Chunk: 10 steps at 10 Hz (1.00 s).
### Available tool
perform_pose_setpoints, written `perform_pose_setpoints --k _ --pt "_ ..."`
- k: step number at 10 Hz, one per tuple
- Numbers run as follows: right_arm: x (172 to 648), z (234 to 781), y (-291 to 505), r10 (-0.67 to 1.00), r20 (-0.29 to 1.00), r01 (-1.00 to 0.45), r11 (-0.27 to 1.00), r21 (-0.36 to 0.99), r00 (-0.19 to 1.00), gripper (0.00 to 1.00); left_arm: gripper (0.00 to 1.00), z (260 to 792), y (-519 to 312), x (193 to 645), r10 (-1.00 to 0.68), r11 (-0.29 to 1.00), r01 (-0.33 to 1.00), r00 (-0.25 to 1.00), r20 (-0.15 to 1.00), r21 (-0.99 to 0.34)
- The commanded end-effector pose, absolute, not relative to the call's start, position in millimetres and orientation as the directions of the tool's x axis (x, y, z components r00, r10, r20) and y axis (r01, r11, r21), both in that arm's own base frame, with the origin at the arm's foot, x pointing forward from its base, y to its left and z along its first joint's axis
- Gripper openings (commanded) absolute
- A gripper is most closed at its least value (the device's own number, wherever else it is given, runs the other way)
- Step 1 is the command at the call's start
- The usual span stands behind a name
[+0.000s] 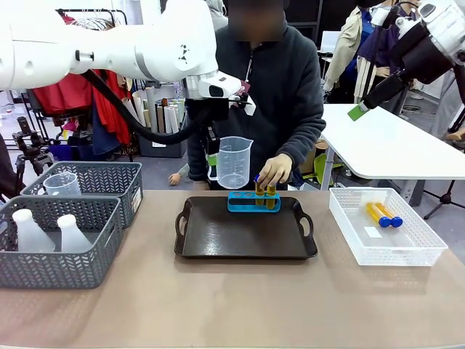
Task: Prepare the laboratory tools.
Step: Pick up one Large Measuring Cup and place it on the Handle tray.
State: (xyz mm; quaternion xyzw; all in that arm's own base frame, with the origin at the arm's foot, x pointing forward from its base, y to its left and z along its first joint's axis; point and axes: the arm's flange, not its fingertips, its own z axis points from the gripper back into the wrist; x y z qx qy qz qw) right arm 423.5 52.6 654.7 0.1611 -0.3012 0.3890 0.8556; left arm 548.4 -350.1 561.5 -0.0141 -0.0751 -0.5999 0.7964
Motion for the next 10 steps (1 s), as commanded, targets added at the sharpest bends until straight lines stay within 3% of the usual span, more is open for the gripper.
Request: perform_pose_setpoints --k 1,5,10 --pt "424.5 655.7 52.0 0.569 0.650 -0.772 0.634 0.043 0.504 1.00 0.00 557.1 -354.3 547.5 -0.956 0.272 0.960 0.262 0.132 0.063" --pt "424.5 655.7 52.0 0.569 0.650 -0.772 0.634 0.043 0.504 1.00 0.00 555.7 -356.1 547.4 -0.956 0.270 0.961 0.261 0.131 0.060" --pt "424.5 655.7 52.0 0.569 0.650 -0.772 0.634 0.043 0.504 1.00 0.00 516.2 -421.0 548.9 -0.992 0.095 0.995 0.094 0.086 0.013"
